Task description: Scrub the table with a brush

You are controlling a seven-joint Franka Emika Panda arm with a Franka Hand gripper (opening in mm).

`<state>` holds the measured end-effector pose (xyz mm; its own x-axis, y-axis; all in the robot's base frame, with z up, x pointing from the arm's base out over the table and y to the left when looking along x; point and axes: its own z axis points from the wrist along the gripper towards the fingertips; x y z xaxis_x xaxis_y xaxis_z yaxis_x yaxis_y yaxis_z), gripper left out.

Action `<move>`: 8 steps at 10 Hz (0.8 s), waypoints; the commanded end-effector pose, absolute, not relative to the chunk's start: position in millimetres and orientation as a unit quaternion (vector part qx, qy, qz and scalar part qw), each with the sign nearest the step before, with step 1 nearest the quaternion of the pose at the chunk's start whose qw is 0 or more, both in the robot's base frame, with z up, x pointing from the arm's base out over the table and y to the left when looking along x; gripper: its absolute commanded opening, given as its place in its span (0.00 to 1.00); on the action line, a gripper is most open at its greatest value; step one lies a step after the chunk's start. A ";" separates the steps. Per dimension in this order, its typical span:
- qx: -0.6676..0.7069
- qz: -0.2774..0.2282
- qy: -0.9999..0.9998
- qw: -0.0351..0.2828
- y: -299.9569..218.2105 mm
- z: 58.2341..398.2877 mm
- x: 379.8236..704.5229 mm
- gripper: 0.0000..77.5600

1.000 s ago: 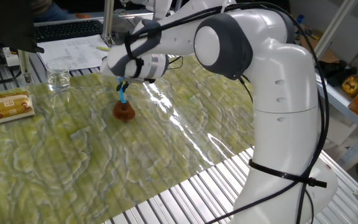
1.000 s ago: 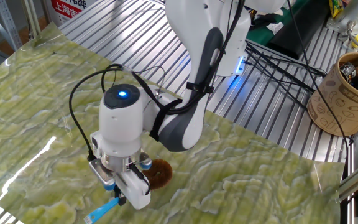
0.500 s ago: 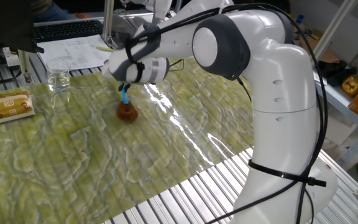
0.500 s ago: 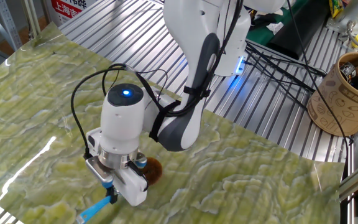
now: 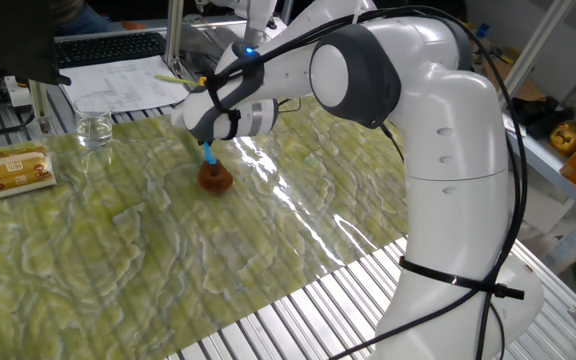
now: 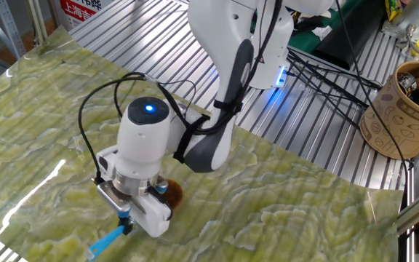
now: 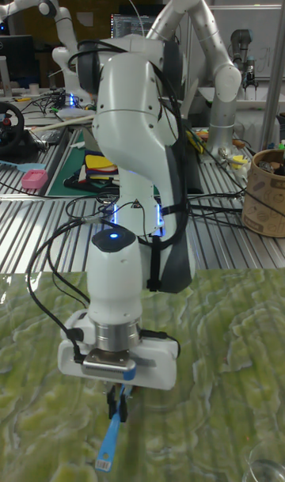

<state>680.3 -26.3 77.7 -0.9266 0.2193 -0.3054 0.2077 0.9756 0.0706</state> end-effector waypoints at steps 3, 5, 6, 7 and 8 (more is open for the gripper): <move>0.020 -0.050 0.982 0.179 -95.4 94.8 679.1 0.01; 0.001 -0.073 0.981 0.179 -102.7 99.1 676.4 0.01; -0.010 -0.086 0.980 0.178 -105.1 101.6 675.4 0.01; -0.014 -0.093 0.980 0.177 -105.6 102.2 676.2 0.01; -0.012 -0.092 0.980 0.178 -104.2 100.6 677.3 0.01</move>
